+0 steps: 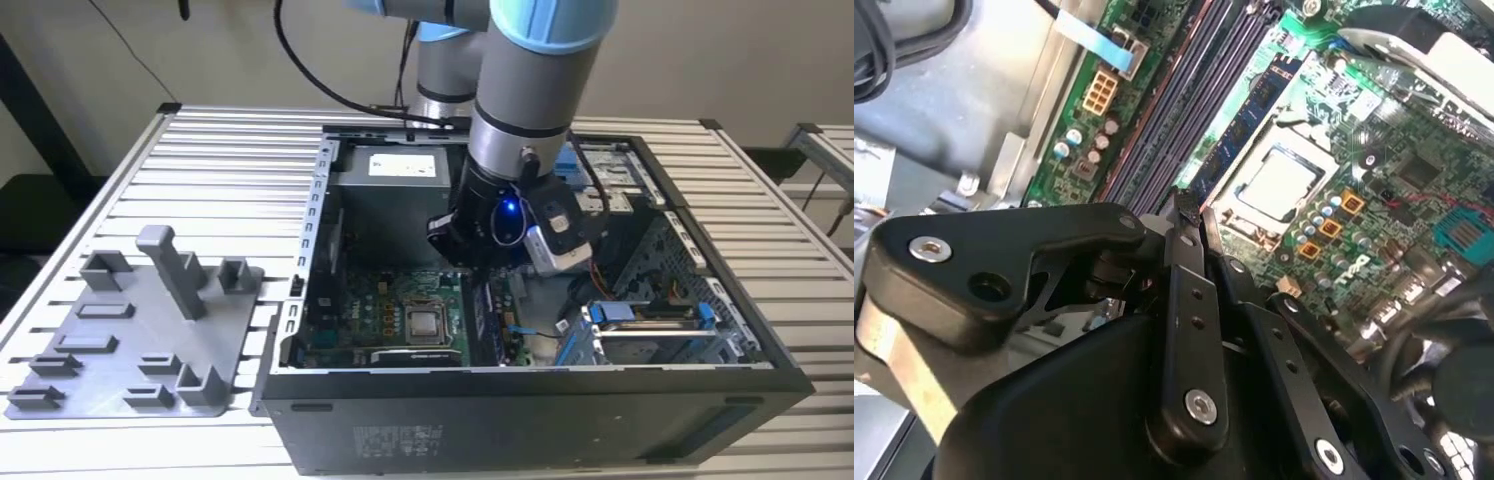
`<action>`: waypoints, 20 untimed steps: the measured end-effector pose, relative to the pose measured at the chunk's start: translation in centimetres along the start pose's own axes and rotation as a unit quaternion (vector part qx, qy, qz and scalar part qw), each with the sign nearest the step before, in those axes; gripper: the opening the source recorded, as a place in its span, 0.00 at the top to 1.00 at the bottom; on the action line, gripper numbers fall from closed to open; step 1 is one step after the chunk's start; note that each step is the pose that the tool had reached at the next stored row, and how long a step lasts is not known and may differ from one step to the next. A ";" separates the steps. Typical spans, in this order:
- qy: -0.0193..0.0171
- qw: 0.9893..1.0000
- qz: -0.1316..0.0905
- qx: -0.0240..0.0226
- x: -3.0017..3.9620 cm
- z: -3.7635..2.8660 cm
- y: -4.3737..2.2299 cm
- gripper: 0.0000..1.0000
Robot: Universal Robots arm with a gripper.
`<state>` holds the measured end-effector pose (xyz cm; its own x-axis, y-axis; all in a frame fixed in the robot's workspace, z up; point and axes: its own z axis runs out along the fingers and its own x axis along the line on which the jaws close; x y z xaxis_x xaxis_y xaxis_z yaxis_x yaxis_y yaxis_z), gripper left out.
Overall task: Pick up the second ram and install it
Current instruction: 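Insert the second ram into the second slot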
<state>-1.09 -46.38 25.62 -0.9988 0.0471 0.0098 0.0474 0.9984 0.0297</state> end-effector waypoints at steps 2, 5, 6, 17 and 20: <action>0.000 1.000 0.003 0.000 0.01 0.26 -0.13 0.86; 0.000 1.000 0.011 0.000 0.00 0.63 -0.29 0.86; 0.000 1.000 0.013 0.000 -0.01 0.73 -0.38 0.86; -0.001 1.000 0.023 0.000 -0.02 1.94 -0.76 0.86; -0.001 1.000 0.023 0.000 -0.02 2.31 -0.81 0.86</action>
<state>-1.13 -47.12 23.29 -0.9957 0.0924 0.0097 0.0927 0.9953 0.0298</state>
